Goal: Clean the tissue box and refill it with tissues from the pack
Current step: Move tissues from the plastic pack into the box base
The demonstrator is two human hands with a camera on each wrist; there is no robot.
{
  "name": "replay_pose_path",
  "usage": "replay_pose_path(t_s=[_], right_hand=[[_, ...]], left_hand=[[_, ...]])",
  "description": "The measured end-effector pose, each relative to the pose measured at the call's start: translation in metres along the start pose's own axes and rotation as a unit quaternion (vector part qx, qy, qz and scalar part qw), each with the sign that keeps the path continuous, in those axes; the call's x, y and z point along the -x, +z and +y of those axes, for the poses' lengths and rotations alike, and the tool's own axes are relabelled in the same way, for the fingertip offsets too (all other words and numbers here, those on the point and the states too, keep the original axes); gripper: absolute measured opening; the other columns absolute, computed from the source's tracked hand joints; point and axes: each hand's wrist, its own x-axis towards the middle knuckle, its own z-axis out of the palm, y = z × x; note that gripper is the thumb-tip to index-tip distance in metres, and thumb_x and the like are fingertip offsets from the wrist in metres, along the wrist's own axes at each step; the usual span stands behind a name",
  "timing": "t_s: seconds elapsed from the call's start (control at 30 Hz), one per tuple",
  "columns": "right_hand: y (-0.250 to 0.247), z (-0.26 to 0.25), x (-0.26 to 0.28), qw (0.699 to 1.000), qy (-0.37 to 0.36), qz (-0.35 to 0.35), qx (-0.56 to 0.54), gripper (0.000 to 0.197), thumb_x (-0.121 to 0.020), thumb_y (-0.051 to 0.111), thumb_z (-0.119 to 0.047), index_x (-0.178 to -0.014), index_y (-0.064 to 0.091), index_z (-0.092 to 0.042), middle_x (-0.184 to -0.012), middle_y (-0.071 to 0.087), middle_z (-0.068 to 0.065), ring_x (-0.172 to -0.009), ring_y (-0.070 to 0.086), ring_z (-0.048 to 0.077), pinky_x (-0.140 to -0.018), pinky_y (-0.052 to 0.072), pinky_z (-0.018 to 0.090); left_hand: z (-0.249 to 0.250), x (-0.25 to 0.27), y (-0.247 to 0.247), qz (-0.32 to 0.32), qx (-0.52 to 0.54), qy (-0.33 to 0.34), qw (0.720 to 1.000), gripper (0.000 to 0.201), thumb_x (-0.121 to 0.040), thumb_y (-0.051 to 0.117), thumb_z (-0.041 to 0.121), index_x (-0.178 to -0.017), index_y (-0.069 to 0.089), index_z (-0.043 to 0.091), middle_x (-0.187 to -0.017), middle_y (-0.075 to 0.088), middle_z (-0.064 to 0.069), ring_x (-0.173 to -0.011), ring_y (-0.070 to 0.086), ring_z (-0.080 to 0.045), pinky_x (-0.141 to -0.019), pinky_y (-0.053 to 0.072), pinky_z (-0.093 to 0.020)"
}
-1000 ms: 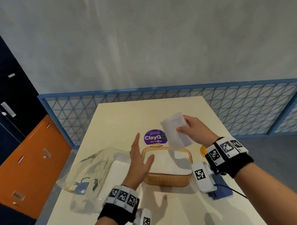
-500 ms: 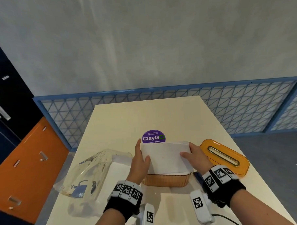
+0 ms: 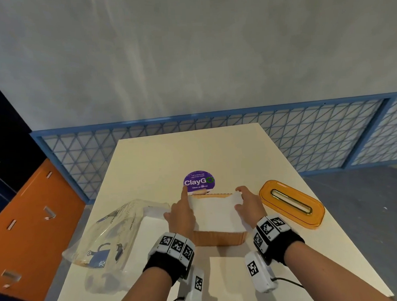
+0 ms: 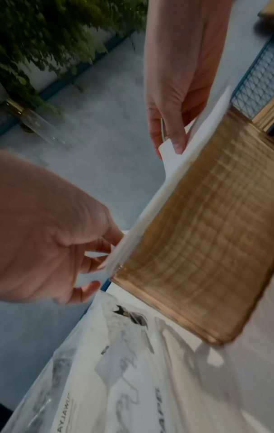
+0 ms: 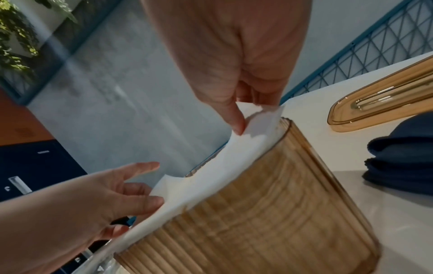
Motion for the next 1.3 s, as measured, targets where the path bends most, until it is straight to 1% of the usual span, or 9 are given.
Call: replay_pose_path(t_s=[0.07,0.13,0.23,0.43,0.57,0.67,0.9,1.1,1.3], right_hand=[[0.001,0.000,0.001,1.000,-0.004,0.008,-0.002,0.047,-0.088,0.051,0.002,-0.132,0.043,-0.012,-0.115,0.061,0.022,-0.102,0.060,0.033,-0.084,0.050,0.032],[0.002,0.001,0.003,1.000,-0.012,0.011,-0.003,0.047,-0.089,0.051,0.002,-0.133,0.043,-0.013,-0.116,0.060,0.021,-0.103,0.060,0.032,-0.087,0.051,0.034],[0.001,0.001,0.006,1.000,-0.026,0.012,-0.004,0.047,-0.090,0.048,0.003,-0.133,0.043,-0.014,-0.120,0.057,0.020,-0.105,0.058,0.031,-0.089,0.048,0.031],[-0.001,-0.001,0.006,0.999,-0.034,0.010,0.004,0.047,-0.092,0.047,0.002,-0.136,0.041,-0.013,-0.126,0.054,0.018,-0.113,0.054,0.029,-0.088,0.041,0.024],[-0.001,0.001,0.008,0.993,-0.078,-0.007,0.091,0.052,-0.092,0.050,-0.003,-0.141,0.034,-0.012,-0.142,0.043,0.009,-0.131,0.040,0.023,-0.107,0.030,0.025],[-0.001,0.000,0.007,0.975,-0.118,0.013,0.187,0.052,-0.093,0.049,-0.010,-0.142,0.032,-0.014,-0.140,0.039,0.008,-0.129,0.035,0.022,-0.104,0.032,0.027],[-0.003,-0.020,0.018,0.936,-0.167,-0.014,0.310,0.058,-0.085,0.061,-0.038,-0.137,0.043,-0.021,-0.146,0.031,0.001,-0.135,0.025,0.025,-0.104,0.033,0.040],[0.007,-0.020,0.023,0.916,-0.186,-0.085,0.345,0.049,-0.088,0.056,-0.038,-0.132,0.048,-0.020,-0.138,0.041,0.004,-0.127,0.036,0.024,-0.101,0.036,0.039],[0.009,-0.012,0.021,0.922,-0.174,-0.082,0.337,0.048,-0.088,0.055,-0.039,-0.130,0.047,-0.017,-0.135,0.043,0.006,-0.123,0.040,0.024,-0.097,0.039,0.036]], left_hand=[[-0.003,-0.002,0.004,0.012,-0.015,0.013,1.000,0.071,-0.093,0.039,0.001,-0.149,0.008,0.031,-0.096,0.056,-0.005,-0.103,0.052,-0.025,-0.087,0.032,-0.037],[-0.007,-0.002,0.007,0.022,-0.029,0.032,0.999,0.070,-0.093,0.040,0.002,-0.149,0.011,0.031,-0.104,0.056,-0.003,-0.105,0.050,-0.022,-0.084,0.030,-0.034],[-0.011,-0.003,0.012,0.030,-0.026,0.059,0.997,0.067,-0.092,0.039,0.002,-0.148,0.016,0.029,-0.119,0.054,0.001,-0.110,0.046,-0.019,-0.085,0.028,-0.033],[-0.017,-0.009,0.017,0.051,-0.084,0.081,0.992,0.059,-0.094,0.041,0.006,-0.146,0.023,0.027,-0.121,0.048,0.000,-0.114,0.043,-0.018,-0.091,0.033,-0.033],[-0.016,-0.010,0.016,0.075,-0.126,0.094,0.985,0.053,-0.094,0.044,0.008,-0.141,0.030,0.027,-0.126,0.044,0.001,-0.115,0.041,-0.019,-0.089,0.033,-0.031],[-0.015,-0.012,0.014,0.090,-0.133,0.101,0.982,0.046,-0.095,0.042,0.011,-0.138,0.035,0.026,-0.127,0.045,0.001,-0.115,0.042,-0.019,-0.090,0.033,-0.032],[-0.015,-0.021,0.007,0.103,-0.111,0.106,0.983,0.026,-0.097,0.040,0.013,-0.118,0.054,0.019,-0.120,0.052,0.000,-0.113,0.045,-0.019,-0.089,0.029,-0.032],[-0.015,-0.024,0.005,0.112,-0.093,0.114,0.983,0.019,-0.096,0.043,0.015,-0.104,0.061,0.015,-0.108,0.057,-0.004,-0.103,0.049,-0.024,-0.077,0.021,-0.030],[-0.015,-0.019,-0.004,0.084,0.035,0.162,0.983,0.013,-0.095,0.046,0.015,-0.100,0.056,0.009,-0.100,0.059,-0.005,-0.095,0.052,-0.024,-0.079,0.037,-0.035]])
